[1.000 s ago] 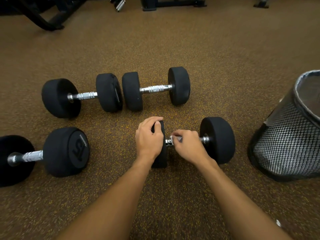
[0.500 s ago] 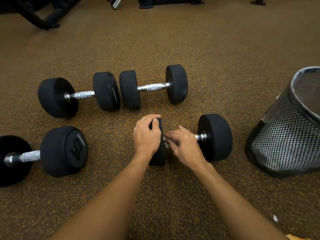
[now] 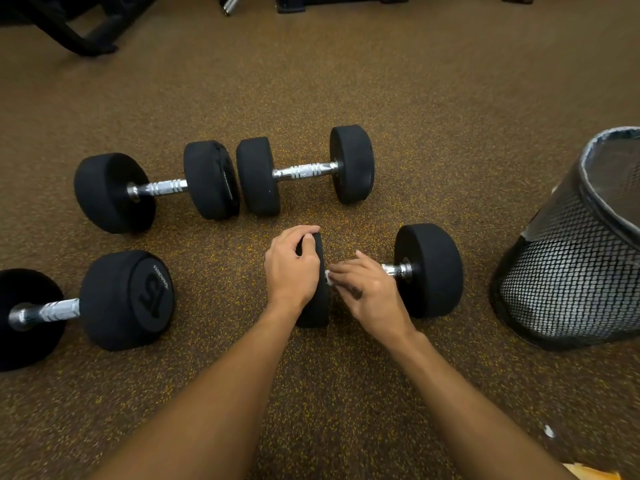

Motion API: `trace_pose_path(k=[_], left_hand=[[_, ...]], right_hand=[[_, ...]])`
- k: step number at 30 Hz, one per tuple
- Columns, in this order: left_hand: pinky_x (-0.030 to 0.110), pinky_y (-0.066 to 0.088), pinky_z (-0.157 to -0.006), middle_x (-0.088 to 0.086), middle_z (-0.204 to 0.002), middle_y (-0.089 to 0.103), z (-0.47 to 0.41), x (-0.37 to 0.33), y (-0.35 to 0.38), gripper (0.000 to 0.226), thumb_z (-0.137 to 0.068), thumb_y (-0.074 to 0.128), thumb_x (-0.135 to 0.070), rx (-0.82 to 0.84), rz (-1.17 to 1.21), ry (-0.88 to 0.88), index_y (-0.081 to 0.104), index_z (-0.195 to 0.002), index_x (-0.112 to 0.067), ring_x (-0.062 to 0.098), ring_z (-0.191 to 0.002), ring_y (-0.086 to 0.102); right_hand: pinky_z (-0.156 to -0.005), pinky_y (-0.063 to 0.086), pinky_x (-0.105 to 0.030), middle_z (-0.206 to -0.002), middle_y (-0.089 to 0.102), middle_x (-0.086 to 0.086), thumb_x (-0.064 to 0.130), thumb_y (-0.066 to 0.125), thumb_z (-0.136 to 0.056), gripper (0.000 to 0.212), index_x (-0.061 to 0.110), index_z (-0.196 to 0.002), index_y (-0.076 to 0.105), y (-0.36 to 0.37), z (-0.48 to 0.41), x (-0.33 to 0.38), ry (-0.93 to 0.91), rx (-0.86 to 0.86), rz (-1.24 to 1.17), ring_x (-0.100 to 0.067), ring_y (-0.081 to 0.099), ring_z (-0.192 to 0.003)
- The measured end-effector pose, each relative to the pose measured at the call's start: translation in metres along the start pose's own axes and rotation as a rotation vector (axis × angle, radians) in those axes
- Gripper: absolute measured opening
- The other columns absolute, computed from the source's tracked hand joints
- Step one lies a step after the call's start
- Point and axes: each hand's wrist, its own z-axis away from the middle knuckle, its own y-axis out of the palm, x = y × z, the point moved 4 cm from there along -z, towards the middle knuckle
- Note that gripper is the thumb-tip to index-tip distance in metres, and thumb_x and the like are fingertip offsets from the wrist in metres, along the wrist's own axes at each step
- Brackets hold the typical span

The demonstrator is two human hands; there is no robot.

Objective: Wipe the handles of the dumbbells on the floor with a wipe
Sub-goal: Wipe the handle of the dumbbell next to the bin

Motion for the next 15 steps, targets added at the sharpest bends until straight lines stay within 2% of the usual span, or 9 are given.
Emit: trace_pose_path(k=[5, 11, 15], left_hand=[[0.043, 0.044, -0.113, -0.018, -0.120, 0.068, 0.000, 0.000, 0.000, 0.029, -0.107, 0.051, -0.024, -0.002, -0.011, -0.002, 0.078, -0.116, -0.030, 0.006, -0.120, 0.057], [0.041, 0.042, -0.114, -0.018, -0.120, 0.068, -0.001, 0.000, 0.001, 0.030, -0.107, 0.051, -0.023, 0.002, -0.024, -0.005, 0.078, -0.116, -0.030, 0.007, -0.121, 0.057], [0.045, 0.044, -0.113, -0.017, -0.121, 0.070, -0.001, 0.002, 0.002, 0.030, -0.106, 0.051, -0.025, -0.007, -0.021, -0.002, 0.078, -0.116, -0.031, 0.008, -0.120, 0.058]], right_hand=[[-0.124, 0.039, -0.045, -0.122, 0.077, -0.004, 0.009, 0.083, -0.090, 0.025, 0.007, -0.115, 0.079, -0.008, 0.010, -0.004, -0.029, -0.098, 0.050, -0.013, 0.070, -0.116], [-0.123, 0.040, -0.047, -0.120, 0.076, -0.009, 0.005, 0.080, -0.093, 0.023, 0.003, -0.116, 0.077, 0.005, 0.006, 0.002, -0.121, -0.045, 0.072, -0.018, 0.069, -0.116], [-0.121, 0.042, -0.049, -0.126, 0.075, -0.007, 0.007, 0.080, -0.093, 0.023, 0.005, -0.116, 0.078, -0.010, 0.021, -0.011, -0.074, -0.138, 0.069, -0.016, 0.069, -0.120]])
